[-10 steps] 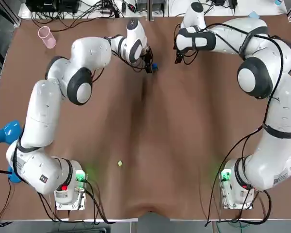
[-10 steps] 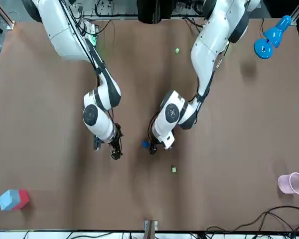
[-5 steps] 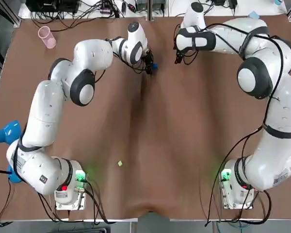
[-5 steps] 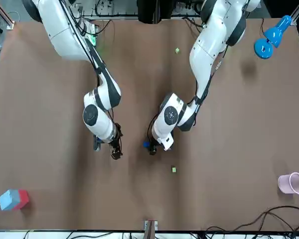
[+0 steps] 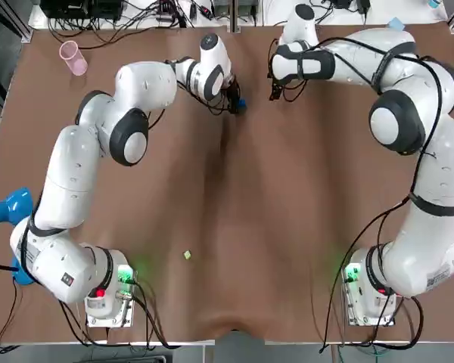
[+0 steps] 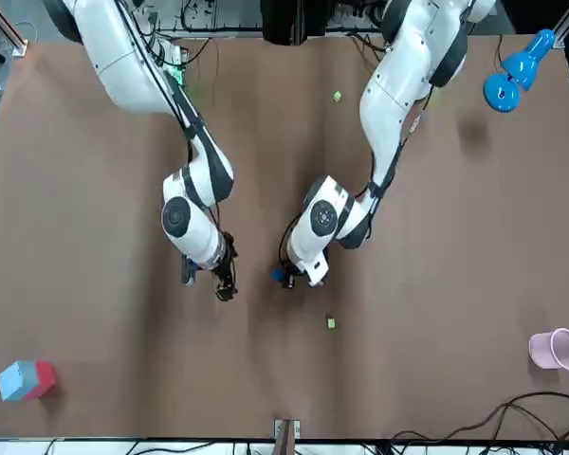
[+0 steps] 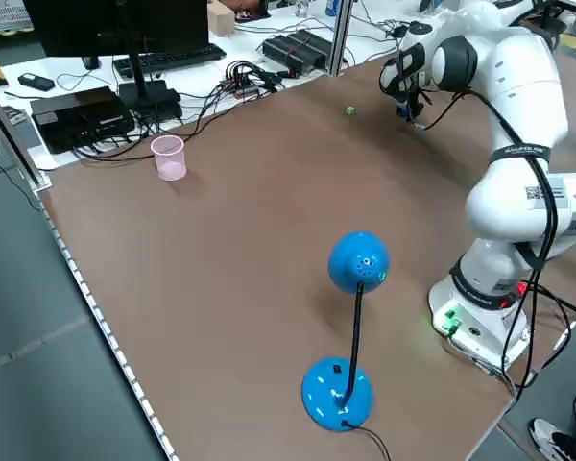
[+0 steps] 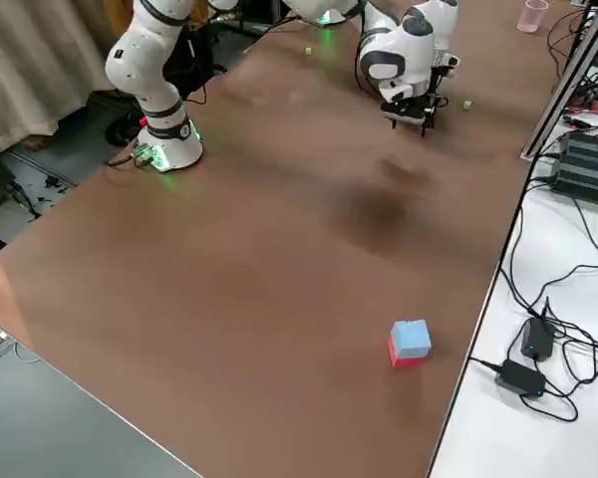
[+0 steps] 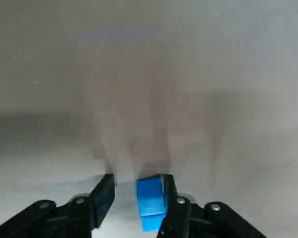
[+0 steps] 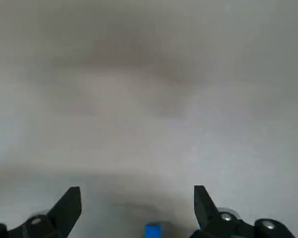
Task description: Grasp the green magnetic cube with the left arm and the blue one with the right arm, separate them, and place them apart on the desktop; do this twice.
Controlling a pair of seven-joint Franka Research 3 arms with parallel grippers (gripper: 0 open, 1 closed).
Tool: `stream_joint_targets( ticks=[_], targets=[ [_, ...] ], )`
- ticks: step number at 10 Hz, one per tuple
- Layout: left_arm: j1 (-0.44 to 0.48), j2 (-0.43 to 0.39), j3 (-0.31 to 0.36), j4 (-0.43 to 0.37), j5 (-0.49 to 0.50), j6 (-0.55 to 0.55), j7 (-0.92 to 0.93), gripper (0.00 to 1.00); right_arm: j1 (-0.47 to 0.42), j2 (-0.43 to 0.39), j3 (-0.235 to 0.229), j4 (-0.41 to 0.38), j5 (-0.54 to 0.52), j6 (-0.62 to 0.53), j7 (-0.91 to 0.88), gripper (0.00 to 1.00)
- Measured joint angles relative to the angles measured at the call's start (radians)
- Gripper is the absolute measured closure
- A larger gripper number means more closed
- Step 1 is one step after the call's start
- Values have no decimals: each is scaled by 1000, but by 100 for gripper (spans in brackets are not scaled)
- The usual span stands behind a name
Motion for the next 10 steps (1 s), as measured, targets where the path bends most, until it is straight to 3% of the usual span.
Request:
stream_joint_targets(
  ticks=[2, 4, 10],
  targets=[
    [-1, 0, -1, 0, 0, -2, 1, 60, 44, 0, 2, 16, 25, 0, 36, 0],
    [-2, -1, -1, 1, 0, -2, 1, 75, 53, 1, 1, 17, 31, 0, 47, 0],
    [4, -5, 6, 24, 0, 2, 1, 76, 108, 41, 2, 19, 86, 8, 100, 4]
  ],
)
